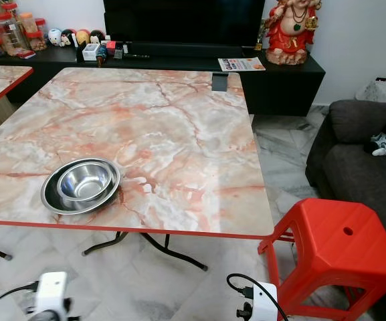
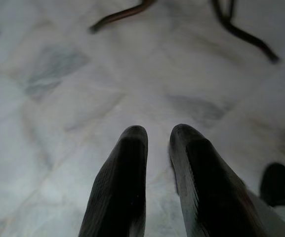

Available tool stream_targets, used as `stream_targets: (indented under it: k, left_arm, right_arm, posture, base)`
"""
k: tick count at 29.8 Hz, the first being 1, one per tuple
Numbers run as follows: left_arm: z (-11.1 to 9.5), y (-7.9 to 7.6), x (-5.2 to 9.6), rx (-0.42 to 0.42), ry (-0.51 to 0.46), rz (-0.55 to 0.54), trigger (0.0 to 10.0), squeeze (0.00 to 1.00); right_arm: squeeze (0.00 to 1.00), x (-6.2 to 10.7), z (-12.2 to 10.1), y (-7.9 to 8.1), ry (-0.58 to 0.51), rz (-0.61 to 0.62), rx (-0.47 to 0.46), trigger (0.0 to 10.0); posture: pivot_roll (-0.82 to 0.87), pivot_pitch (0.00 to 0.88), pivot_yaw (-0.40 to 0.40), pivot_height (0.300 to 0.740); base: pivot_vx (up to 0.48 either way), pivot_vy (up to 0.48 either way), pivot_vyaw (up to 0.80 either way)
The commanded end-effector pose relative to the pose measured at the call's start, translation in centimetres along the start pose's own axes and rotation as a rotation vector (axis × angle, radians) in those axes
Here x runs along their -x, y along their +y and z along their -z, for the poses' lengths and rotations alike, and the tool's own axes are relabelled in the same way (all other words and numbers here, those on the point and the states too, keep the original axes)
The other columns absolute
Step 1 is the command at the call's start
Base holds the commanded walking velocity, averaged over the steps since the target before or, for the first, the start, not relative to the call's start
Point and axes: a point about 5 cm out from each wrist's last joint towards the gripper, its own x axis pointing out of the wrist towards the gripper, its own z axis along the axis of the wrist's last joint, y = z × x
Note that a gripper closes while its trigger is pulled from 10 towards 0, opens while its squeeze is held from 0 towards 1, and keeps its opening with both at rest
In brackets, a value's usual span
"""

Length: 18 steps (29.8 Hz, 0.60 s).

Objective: Setting the table

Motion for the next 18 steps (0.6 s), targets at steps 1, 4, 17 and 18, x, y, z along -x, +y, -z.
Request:
stream_targets:
  k: [1,4,17,18]
  left_arm:
    - [0.4,-0.7,0.0,-0.031,0.016,0.049,10.0,0.00]
    - [0.5,-1.2,0.0,0.011,0.011,0.068,10.0,0.00]
    - [1.1,-2.4,0.0,-0.013,0.034,0.083,10.0,0.00]
    - [1.0,-2.5,0.0,-0.019,0.028,0.093,10.0,0.00]
  right_arm:
    - [0.00,-0.1,-0.3,-0.1,-0.009,0.004,-0.010,10.0]
    - [0.00,-0.1,-0.6,-0.5,-0.023,0.014,-0.023,10.0]
    - [0.00,0.1,-0.5,-2.1,-0.029,0.055,-0.030,10.0]
    - [0.00,0.1,-0.5,-2.1,-0.031,0.058,-0.034,10.0]
  posture:
    - [-0.03,0.000,-0.006,0.740]
    - [-0.05,0.000,0.001,0.740]
    - [-0.09,0.000,0.004,0.740]
    - [-0.09,0.000,0.009,0.740]
  base:
    - [0.000,0.000,0.00]
    - [0.000,0.000,0.00]
    - [0.000,0.000,0.00]
    - [0.000,0.000,0.00]
